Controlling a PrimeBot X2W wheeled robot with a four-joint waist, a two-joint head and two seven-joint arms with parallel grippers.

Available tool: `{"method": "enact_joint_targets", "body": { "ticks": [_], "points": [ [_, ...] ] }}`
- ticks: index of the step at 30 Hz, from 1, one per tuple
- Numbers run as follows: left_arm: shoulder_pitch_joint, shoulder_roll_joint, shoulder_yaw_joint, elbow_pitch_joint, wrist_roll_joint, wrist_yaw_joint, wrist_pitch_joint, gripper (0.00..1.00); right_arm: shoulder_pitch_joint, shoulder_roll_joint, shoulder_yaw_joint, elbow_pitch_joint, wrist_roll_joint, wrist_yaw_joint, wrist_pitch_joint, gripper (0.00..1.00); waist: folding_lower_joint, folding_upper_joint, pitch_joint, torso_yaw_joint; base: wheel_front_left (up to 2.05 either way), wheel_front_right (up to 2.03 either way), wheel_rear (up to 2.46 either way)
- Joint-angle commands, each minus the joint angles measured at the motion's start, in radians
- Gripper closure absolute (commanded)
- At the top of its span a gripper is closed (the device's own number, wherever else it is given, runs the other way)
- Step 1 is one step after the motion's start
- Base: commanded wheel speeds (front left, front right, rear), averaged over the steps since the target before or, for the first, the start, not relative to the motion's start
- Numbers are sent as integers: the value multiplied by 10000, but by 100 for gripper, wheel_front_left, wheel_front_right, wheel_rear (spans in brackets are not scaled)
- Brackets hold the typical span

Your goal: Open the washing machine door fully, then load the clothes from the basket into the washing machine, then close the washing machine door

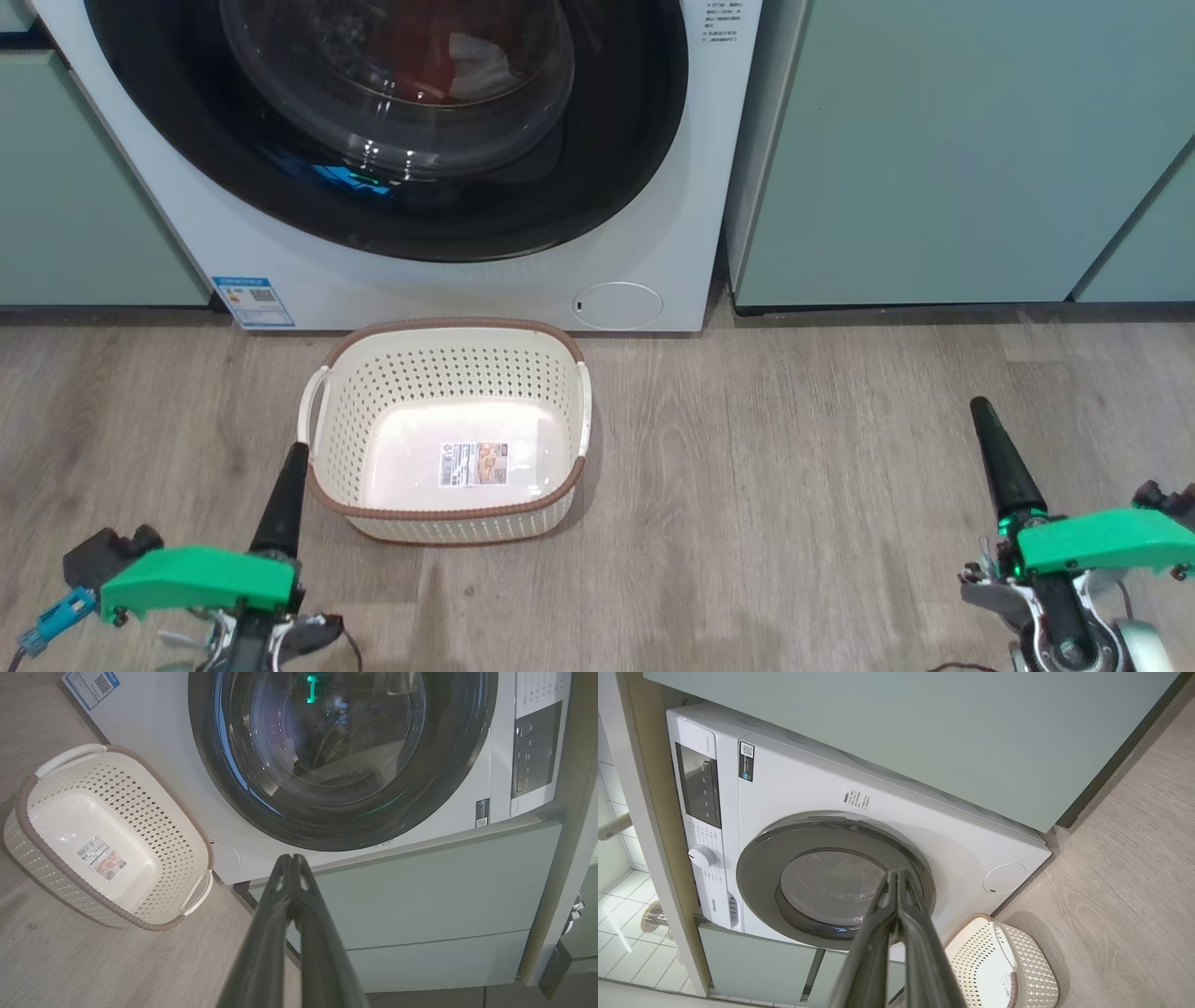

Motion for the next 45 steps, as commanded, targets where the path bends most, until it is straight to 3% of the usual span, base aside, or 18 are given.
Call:
{"method": "enact_joint_targets", "body": {
  "ticks": [1,30,45],
  "points": [
    [-621,21,329,-240,-360,-100,107,100,-591,-120,104,-262,368,1,75,100,0,0,-5,-2,0,0,0],
    [-876,-99,852,115,-3510,-447,847,100,-871,-114,-23,267,3404,0,421,100,0,0,-81,-36,0,0,0],
    [-875,-99,851,114,-3512,-447,846,100,-873,-99,-45,268,3385,0,439,100,0,0,-81,-36,0,0,0]
  ]
}}
